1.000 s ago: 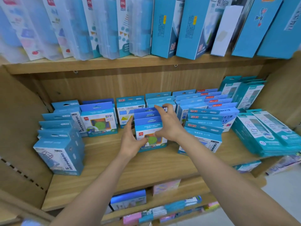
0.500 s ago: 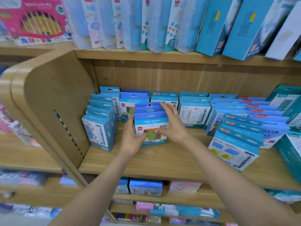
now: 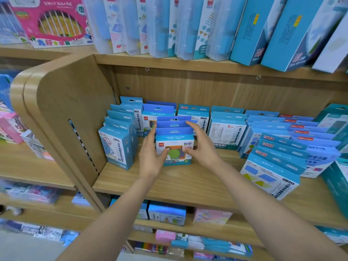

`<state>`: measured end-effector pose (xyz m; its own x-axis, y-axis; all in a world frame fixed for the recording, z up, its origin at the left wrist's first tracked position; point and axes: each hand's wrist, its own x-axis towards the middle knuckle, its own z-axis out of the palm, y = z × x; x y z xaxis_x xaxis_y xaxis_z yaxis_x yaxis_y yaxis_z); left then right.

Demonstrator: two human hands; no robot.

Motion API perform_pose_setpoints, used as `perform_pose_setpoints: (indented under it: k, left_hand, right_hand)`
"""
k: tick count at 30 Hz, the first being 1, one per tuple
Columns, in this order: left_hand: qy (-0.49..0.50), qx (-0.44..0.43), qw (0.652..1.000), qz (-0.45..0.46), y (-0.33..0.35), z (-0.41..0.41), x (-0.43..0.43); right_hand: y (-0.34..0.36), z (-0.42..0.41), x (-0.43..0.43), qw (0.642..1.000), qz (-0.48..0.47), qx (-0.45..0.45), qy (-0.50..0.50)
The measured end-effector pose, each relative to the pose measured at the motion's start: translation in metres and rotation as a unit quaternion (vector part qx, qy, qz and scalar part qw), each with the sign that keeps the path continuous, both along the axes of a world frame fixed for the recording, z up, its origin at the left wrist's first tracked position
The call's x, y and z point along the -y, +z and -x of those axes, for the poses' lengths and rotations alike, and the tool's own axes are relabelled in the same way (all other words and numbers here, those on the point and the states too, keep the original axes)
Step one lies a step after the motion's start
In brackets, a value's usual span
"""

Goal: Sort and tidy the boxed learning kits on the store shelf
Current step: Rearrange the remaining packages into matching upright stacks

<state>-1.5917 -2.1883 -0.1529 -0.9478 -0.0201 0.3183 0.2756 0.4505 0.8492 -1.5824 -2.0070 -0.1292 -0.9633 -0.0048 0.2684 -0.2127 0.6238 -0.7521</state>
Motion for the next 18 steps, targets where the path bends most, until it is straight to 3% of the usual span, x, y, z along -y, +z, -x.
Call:
perform_pose_setpoints:
  k: [5,10,14,18]
  left_hand:
    - [0.049,-0.008,0.998,0.041,0.007,0.002,0.009]
    - [0.098,-0.152,0.975,0.133,0.004,-0.014,0.015]
    - [0.022,-0.103,0.974,0.203,-0.011,-0.012,0.026]
    - [-0.01,-0.056,0.977,0.204,-0.017,-0.008,0.032]
  right_hand:
    - [-0.003,0.011,0.021,1.0,0.0,-0.018,-0.02]
    - [-0.007,0.024,0.045,0.999,0.006,-0.038,-0.03]
    - [-0.011,0.034,0.059,0.998,0.001,-0.05,-0.036]
    - [-0.015,0.043,0.067,0.996,-0.001,-0.059,-0.061]
